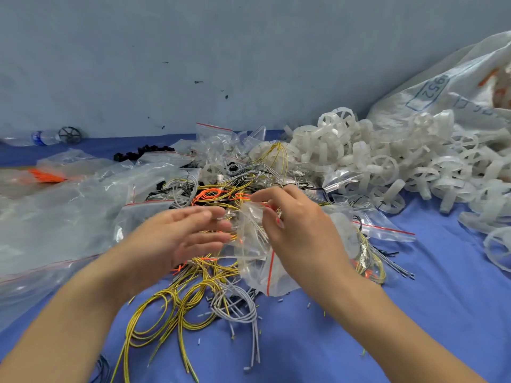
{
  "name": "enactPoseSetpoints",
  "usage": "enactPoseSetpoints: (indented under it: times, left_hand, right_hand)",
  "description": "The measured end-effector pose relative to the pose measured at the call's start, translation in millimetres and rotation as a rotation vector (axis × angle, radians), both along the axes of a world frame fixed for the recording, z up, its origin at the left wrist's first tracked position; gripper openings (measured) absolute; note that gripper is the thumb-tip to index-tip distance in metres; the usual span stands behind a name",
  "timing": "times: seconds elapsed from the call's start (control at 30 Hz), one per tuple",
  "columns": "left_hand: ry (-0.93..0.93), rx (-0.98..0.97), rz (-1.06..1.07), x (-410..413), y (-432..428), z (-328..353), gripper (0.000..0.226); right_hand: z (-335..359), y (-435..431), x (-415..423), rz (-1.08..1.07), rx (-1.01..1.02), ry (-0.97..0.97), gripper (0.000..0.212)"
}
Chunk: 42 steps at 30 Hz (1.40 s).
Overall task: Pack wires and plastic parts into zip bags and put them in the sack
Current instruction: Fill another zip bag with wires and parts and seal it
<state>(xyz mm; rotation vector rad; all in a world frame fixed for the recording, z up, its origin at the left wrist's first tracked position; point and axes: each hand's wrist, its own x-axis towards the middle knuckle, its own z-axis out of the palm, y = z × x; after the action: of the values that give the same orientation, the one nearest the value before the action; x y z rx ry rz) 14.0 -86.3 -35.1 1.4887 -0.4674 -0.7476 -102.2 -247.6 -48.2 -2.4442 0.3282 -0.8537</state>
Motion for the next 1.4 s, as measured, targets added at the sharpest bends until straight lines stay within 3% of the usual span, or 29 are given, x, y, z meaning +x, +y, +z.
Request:
enactPoseSetpoints:
  times: [0.17, 0.37, 0.5, 0.63, 0.87, 1.03, 1.23, 1.4]
  left_hand:
    - [-0.021, 0.034, 0.239, 19.4, 30.7, 0.8, 0.024]
    - [-0.077, 0.209, 0.199, 31.1, 39.6, -24.7, 0.024]
    - [-0.34, 0.417, 0.096, 33.1, 34.5, -42.3, 0.02]
    - [-0.766, 0.603, 0.127, 36.0, 31.0, -52.5, 0.019]
    - [-1.12, 0.48, 0.295, 38.0, 1.6, -49.4, 0.023]
    - [-1.18, 0.615, 0.195, 50.6, -22.7, -53.2, 0.037]
    - [-1.262, 0.892, 0.204, 59.9, -44.0, -57.5, 0.038]
    - [-1.243, 0.844, 0.297, 61.8, -54.8, -61.3, 0.034]
  right_hand:
    - [0.9, -7.1, -1.0, -0.037, 0.059, -0.093, 0.021]
    - [0.6, -9.0, 0.3, -0.06, 0.085, -0.152, 0.021]
    - [2.9, -13.9, 0.5, -0.105, 0.088, -0.2, 0.019]
    - [7.0, -21.8, -0.5, -0.131, 0.117, -0.257, 0.02]
    - [6.2, -20.9, -1.2, -0.117, 0.12, -0.24, 0.019]
    - [1.5, -13.7, -1.5, -0.086, 0.093, -0.168, 0.018]
    - [-9.5, 6.6, -0.9, -0.029, -0.037, -0.062, 0.017]
    - [-17.0, 16.3, -1.2, 0.009, -0.104, 0.002, 0.017]
